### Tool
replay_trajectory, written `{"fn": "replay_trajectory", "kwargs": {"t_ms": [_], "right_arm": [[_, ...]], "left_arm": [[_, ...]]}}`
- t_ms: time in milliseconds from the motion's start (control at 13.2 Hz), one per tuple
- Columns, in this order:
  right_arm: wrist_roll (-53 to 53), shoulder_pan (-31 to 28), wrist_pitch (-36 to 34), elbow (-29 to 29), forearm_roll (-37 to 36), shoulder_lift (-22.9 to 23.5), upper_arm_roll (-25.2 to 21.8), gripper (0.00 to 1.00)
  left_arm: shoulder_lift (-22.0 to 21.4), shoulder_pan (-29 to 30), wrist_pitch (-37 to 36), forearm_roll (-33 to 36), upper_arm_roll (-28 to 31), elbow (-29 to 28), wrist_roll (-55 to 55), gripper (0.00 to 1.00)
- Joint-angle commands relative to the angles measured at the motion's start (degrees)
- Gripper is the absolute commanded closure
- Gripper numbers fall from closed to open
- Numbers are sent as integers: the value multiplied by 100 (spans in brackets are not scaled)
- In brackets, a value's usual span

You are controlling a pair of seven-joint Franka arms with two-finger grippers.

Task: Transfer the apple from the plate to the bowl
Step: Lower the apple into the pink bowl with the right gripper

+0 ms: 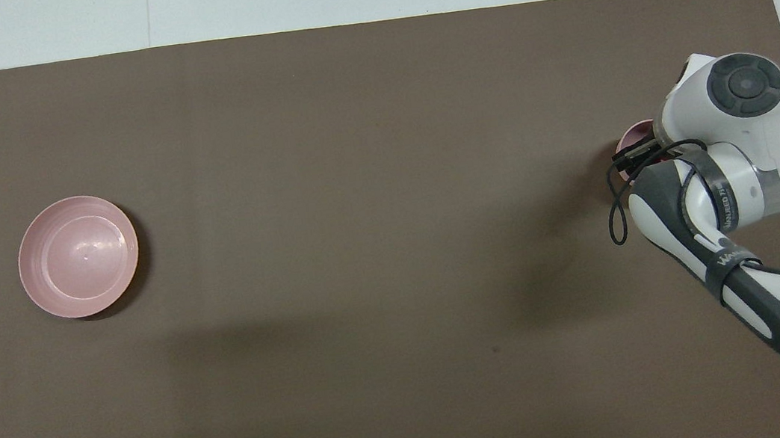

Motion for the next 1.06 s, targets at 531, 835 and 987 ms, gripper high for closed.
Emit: {"fn": "replay_trajectory", "kwargs": {"t_ms": [531,835,987], "right_arm": [[349,31,-2300,585,1647,-1605,62,0],[868,251,-3040,471,1728,-2151,114,0],[1131,539,-3120,348,1728,-2309,114,0]], "left_arm": [[-56,-58,-112,43,45,8,-11,0],[-56,-58,-120,43,45,8,-11,0],[-56,-58,-112,43,45,8,-11,0]]}}
